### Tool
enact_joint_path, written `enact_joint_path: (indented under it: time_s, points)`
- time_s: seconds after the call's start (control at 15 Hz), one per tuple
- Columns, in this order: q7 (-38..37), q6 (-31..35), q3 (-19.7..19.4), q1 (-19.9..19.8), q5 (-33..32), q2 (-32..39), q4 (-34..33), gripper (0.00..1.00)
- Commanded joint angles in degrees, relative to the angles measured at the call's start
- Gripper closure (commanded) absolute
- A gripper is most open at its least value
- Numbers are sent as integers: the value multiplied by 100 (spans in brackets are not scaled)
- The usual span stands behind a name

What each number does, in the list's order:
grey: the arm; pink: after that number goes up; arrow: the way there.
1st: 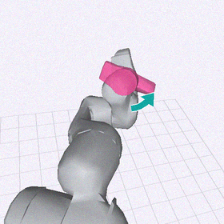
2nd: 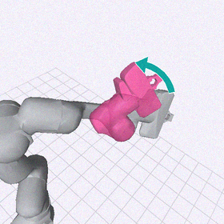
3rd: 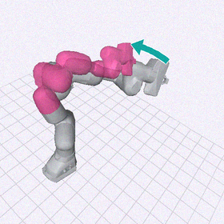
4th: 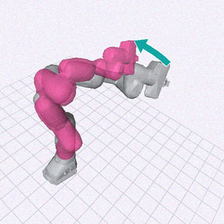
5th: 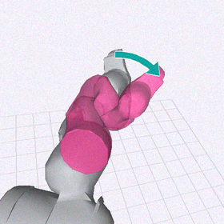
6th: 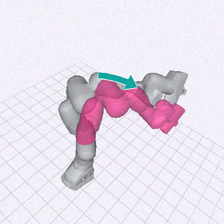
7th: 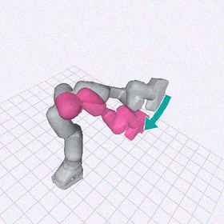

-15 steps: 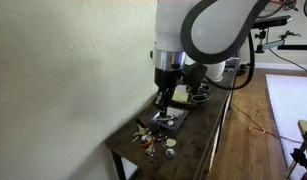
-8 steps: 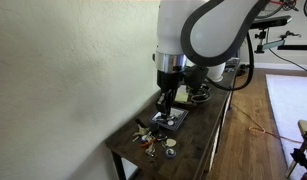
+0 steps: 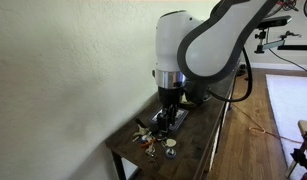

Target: Put two sets of keys on top of the blue and white object.

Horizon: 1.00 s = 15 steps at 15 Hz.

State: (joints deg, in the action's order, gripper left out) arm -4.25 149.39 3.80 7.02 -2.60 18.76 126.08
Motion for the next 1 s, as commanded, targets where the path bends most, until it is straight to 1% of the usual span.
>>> enact_joint_path:
  time_s: [0.0,0.07,0.53,0.93]
  points:
    - [-148,-111,30,46,70,103,-100,1]
    - [-331,-82,-25,121,-10,170,-148,0]
    - [-1205,-63,-157,339,11,686,-577,0]
    - [-1858,-112,-354,549,-25,936,-839,0]
